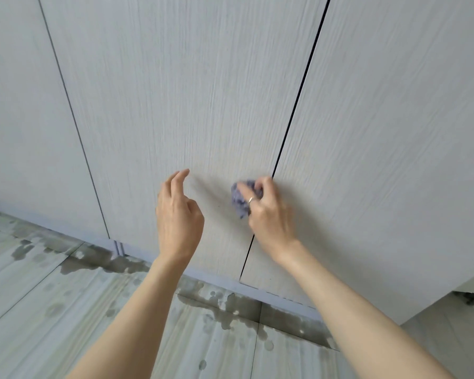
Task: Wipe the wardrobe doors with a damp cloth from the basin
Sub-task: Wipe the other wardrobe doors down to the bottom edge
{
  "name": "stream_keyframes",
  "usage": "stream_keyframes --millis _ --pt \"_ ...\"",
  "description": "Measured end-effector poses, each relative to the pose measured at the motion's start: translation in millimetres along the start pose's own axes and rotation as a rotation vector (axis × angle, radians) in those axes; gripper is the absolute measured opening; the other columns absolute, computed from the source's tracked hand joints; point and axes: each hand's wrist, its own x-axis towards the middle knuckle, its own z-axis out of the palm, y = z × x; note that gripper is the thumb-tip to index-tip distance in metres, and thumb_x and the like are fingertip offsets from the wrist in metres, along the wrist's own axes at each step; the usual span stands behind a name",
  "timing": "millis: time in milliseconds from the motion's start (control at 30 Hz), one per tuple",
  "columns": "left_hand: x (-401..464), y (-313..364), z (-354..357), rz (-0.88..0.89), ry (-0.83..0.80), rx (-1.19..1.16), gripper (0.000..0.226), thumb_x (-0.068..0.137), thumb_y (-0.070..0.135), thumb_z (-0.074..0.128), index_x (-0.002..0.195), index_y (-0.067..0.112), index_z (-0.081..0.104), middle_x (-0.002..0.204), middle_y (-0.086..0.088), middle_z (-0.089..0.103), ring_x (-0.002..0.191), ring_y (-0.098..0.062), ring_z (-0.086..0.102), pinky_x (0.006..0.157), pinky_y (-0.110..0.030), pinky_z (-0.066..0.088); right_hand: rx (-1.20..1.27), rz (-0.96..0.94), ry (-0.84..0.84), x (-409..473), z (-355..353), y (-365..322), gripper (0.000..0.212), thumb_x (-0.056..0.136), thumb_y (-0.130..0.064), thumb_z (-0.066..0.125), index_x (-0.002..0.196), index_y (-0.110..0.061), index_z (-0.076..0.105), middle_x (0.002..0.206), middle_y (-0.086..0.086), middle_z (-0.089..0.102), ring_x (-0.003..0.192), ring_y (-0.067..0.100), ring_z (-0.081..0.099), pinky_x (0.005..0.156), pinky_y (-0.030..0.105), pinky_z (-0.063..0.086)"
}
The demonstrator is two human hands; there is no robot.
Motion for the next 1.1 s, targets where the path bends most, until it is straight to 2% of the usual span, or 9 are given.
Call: stream_keyframes --millis 133,267,433,533,600,767,900,1033,1100 --pt "4 -6 -5 -0.072 0.063 -0.034 0.054 0.087 -0.011 0.035 0.136 0.011 0.042 0.137 -0.009 0.042 0.125 -0.021 0.041 0.101 -0.031 0.034 0.208 0.171 0.143 38 -11 -13 0.032 0.076 0.000 0.058 0.106 -0.009 0.066 0.092 0.006 0.048 0.077 0.016 0.046 0.051 0.019 0.028" --pt "9 -16 -7 -0.088 0.092 -0.058 0.053 0.088 -0.011 0.035 0.135 0.011 0.043 0.135 -0.009 0.043 0.123 -0.020 0.042 0.095 -0.022 0.031 0.033 -0.056 0.015 24 18 -30 0.023 0.078 0.000 0.058 0.097 -0.004 0.070 0.081 0.017 0.058 0.065 0.030 0.057 0.042 0.028 0.041" --pt "9 -33 -8 -0.112 0.069 -0.041 0.053 0.087 -0.011 0.034 0.134 0.011 0.044 0.132 -0.009 0.044 0.119 -0.019 0.044 0.085 -0.015 0.028 -0.178 -0.222 -0.034 -13 59 -30 0.034 0.079 -0.009 0.039 0.076 -0.013 0.072 0.071 0.003 0.060 0.057 0.018 0.057 0.038 0.024 0.037" --pt "4 -37 -7 -0.130 0.027 -0.012 0.052 0.087 -0.010 0.034 0.134 0.012 0.044 0.130 -0.008 0.046 0.117 -0.018 0.045 0.079 -0.012 0.026 -0.180 -0.260 -0.131 -29 71 -24 0.009 0.069 -0.008 0.061 0.070 -0.013 0.069 0.071 0.002 0.059 0.057 0.016 0.056 0.038 0.022 0.036" --pt "-1 -37 -5 -0.142 -0.013 -0.007 0.050 0.088 -0.008 0.034 0.132 0.014 0.045 0.124 -0.005 0.050 0.109 -0.016 0.048 0.077 -0.018 0.030 -0.128 -0.223 -0.252 -44 74 -20 0.015 0.060 -0.009 0.078 0.071 -0.012 0.069 0.074 0.003 0.059 0.062 0.017 0.059 0.038 0.020 0.038" --pt "-18 -29 -1 -0.191 -0.202 0.030 0.025 0.092 0.016 0.041 0.106 0.022 0.061 0.080 0.003 0.068 0.075 -0.015 0.061 0.067 -0.036 0.049 0.217 0.239 -0.585 -95 76 0 0.038 0.086 0.000 0.053 0.123 -0.011 0.053 0.112 0.007 0.053 0.100 0.026 0.057 0.071 0.029 0.046" --pt "-42 -12 19 -0.142 -0.538 0.004 0.021 0.096 0.022 0.042 0.099 0.027 0.062 0.081 0.007 0.069 0.081 -0.012 0.064 0.067 -0.030 0.048 0.792 0.936 -0.446 -117 52 6 0.019 0.079 -0.005 0.061 0.093 -0.014 0.052 0.081 0.004 0.065 0.065 0.011 0.061 0.051 0.020 0.044" --pt "-67 4 44 -0.165 -0.848 -0.008 0.035 0.100 0.030 0.039 0.128 0.014 0.053 0.117 -0.001 0.059 0.113 -0.017 0.054 0.085 -0.022 0.039 0.924 1.094 -0.432 -141 39 16 0.017 0.076 -0.009 0.071 0.084 -0.013 0.056 0.080 -0.002 0.062 0.076 0.011 0.061 0.065 0.021 0.048" --pt "-76 9 52 -0.168 -1.037 0.003 0.035 0.101 0.028 0.037 0.123 0.009 0.055 0.117 -0.006 0.060 0.114 -0.024 0.054 0.092 -0.028 0.039 0.954 1.119 -0.412 -151 33 20 0.017 0.075 -0.015 0.073 0.079 -0.016 0.057 0.077 -0.004 0.062 0.074 0.012 0.059 0.066 0.022 0.046"
